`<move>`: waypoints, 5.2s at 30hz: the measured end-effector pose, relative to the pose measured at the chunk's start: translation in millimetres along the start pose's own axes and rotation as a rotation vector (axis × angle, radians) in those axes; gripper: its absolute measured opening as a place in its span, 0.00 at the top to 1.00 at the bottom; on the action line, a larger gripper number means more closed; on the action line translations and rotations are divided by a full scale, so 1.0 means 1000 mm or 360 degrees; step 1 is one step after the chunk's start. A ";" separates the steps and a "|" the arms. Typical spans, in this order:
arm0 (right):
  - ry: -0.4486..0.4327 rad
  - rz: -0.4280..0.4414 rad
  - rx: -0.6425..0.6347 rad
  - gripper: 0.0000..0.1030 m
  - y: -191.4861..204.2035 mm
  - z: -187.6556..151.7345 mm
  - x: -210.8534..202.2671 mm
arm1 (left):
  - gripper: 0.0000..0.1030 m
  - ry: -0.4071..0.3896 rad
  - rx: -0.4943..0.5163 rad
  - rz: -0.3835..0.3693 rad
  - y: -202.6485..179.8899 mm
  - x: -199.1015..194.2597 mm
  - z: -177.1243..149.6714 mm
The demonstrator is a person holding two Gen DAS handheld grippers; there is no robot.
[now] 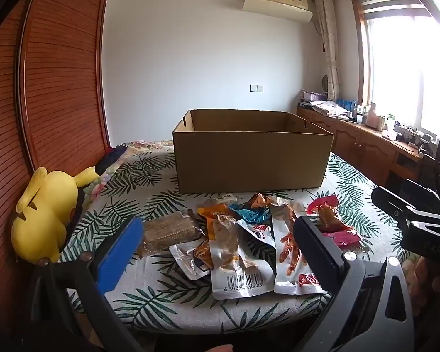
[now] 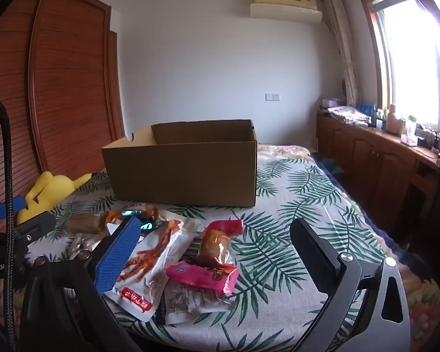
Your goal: Organize snacks
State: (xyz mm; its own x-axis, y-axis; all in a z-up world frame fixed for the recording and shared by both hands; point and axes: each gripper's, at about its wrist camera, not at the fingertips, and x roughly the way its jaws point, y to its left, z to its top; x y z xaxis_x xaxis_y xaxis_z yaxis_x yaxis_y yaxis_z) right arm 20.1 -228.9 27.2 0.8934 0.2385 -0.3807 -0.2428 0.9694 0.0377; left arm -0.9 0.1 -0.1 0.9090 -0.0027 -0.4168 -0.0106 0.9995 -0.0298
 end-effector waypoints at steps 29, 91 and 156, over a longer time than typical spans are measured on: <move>-0.0009 -0.0017 -0.0004 0.00 -0.003 -0.001 -0.002 | 0.00 0.0014 0.0006 0.0009 0.004 -0.002 -0.001; 0.0036 -0.0021 -0.0022 0.00 -0.006 -0.009 0.002 | 0.00 0.0089 0.0002 -0.0011 0.002 0.006 -0.005; 0.0535 0.0258 -0.0142 0.15 -0.035 -0.014 0.091 | 0.60 0.0787 0.0407 -0.0475 -0.076 0.152 0.007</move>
State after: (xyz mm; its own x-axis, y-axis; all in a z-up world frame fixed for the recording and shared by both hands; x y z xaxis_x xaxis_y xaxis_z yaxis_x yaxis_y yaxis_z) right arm 104.4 -241.5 -21.5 0.6705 0.3414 -0.6587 -0.4160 0.9081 0.0471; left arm 140.8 -76.2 -54.4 0.5567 -0.2358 -0.7966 0.3691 0.9292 -0.0172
